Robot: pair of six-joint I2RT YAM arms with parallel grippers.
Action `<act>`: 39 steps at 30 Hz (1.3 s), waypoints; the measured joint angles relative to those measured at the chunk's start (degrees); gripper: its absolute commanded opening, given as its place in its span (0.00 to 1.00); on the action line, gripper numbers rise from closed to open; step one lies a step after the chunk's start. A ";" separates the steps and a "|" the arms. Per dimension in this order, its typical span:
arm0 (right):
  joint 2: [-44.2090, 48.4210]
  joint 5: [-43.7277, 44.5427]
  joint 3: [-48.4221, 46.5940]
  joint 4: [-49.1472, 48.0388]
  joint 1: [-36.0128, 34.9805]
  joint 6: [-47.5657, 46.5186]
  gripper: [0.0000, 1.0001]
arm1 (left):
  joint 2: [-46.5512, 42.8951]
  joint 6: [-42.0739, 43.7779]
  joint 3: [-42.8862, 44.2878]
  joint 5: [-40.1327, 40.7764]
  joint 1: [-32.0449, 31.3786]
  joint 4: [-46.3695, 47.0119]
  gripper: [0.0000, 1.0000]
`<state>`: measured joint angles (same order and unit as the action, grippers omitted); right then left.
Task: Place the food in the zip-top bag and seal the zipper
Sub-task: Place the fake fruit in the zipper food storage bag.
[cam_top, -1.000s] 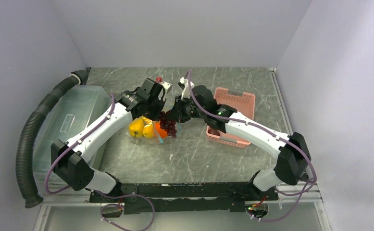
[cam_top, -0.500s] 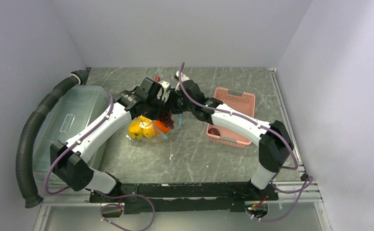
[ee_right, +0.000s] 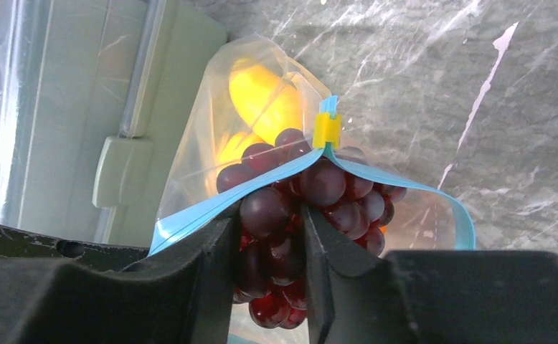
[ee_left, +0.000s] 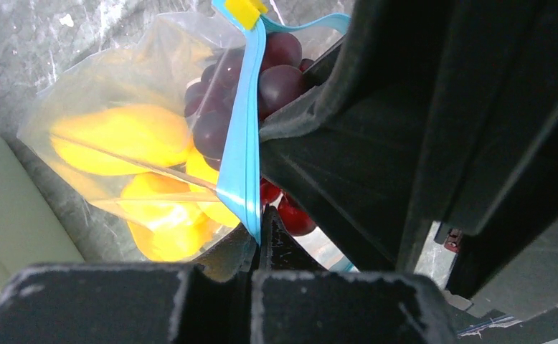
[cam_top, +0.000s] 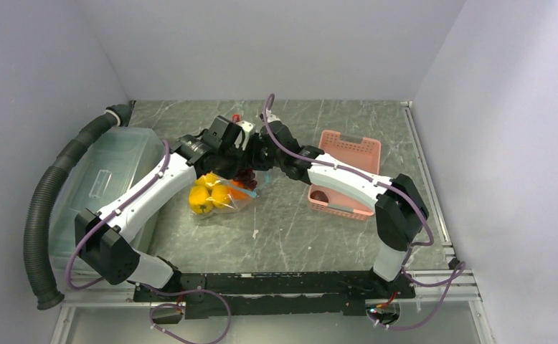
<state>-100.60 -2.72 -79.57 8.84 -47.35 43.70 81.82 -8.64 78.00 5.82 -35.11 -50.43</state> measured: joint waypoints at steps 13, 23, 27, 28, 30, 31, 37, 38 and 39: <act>3.43 -0.74 3.13 -2.32 -0.02 0.37 0.36 | -0.92 -0.04 -0.04 -2.23 0.17 0.33 0.00; 4.13 -6.75 5.40 -6.29 -0.07 1.57 0.03 | -5.55 -0.20 -1.95 -8.96 2.47 2.23 0.00; 6.05 -8.13 5.92 -7.34 -0.04 1.55 0.04 | -7.30 -0.22 -2.82 -12.28 3.17 3.61 0.00; 6.75 -8.24 6.16 -7.52 -0.04 1.57 0.05 | -7.76 -0.22 -2.95 -13.03 3.34 3.91 0.00; 7.98 -8.28 6.34 -7.61 -0.04 1.55 0.08 | -8.68 -0.24 -3.15 -14.62 3.80 4.72 0.00; 8.33 -8.28 6.34 -7.67 -0.07 1.51 0.12 | -9.01 -0.24 -3.21 -15.26 4.00 5.07 0.00; 9.79 -8.28 6.95 -7.93 -0.07 0.87 0.21 | -9.97 -0.68 -3.72 -17.59 4.90 6.47 0.00; 9.94 -8.28 7.04 -7.82 -0.07 0.74 0.22 | -9.92 -0.85 -3.74 -17.84 5.03 6.45 0.00; 10.14 -8.26 7.06 -7.63 -0.07 0.35 0.23 | -9.92 -0.94 -3.74 -18.05 5.14 6.47 0.00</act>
<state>-90.45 -10.98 -72.51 1.21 -47.42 44.05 71.90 -9.58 74.26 -12.23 -29.98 -43.97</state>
